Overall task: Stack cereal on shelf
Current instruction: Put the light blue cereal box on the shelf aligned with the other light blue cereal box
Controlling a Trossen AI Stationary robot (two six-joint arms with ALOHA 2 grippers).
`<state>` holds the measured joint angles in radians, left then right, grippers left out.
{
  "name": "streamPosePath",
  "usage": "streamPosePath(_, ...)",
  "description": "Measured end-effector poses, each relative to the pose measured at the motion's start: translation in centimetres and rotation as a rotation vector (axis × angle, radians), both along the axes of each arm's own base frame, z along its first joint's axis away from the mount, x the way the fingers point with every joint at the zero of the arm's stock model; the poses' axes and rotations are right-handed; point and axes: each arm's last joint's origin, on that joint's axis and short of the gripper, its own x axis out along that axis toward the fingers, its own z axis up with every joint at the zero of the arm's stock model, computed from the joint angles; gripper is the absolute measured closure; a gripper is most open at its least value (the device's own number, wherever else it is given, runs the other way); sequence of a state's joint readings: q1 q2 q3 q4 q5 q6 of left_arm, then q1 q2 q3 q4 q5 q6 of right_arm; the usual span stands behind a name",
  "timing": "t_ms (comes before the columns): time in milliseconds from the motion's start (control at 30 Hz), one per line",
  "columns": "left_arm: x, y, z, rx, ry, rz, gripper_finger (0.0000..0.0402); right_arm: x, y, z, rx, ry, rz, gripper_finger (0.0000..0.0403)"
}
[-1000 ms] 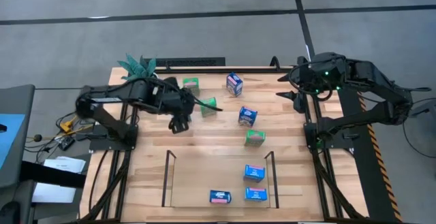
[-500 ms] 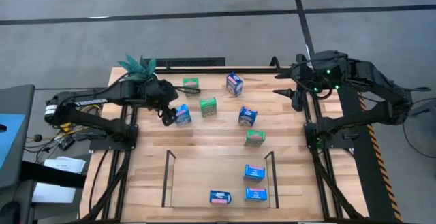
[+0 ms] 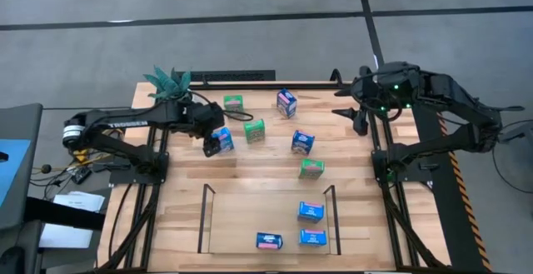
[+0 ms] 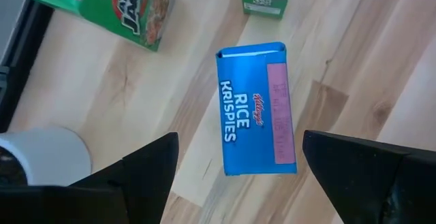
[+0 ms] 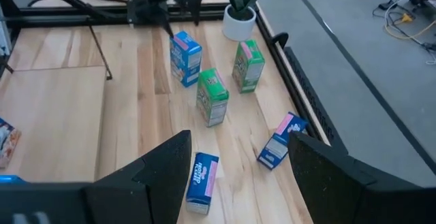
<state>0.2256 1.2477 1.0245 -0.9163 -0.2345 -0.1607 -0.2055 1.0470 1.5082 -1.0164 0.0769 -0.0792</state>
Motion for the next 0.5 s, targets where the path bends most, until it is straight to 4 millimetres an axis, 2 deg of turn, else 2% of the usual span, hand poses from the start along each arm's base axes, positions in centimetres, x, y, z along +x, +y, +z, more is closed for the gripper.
streamPosePath(500, 0.74, 0.18, -0.88, 0.016, 0.027, -0.013, 0.0097, 0.06, -0.02, -0.03, -0.019, 0.008, 0.012, 0.0132)
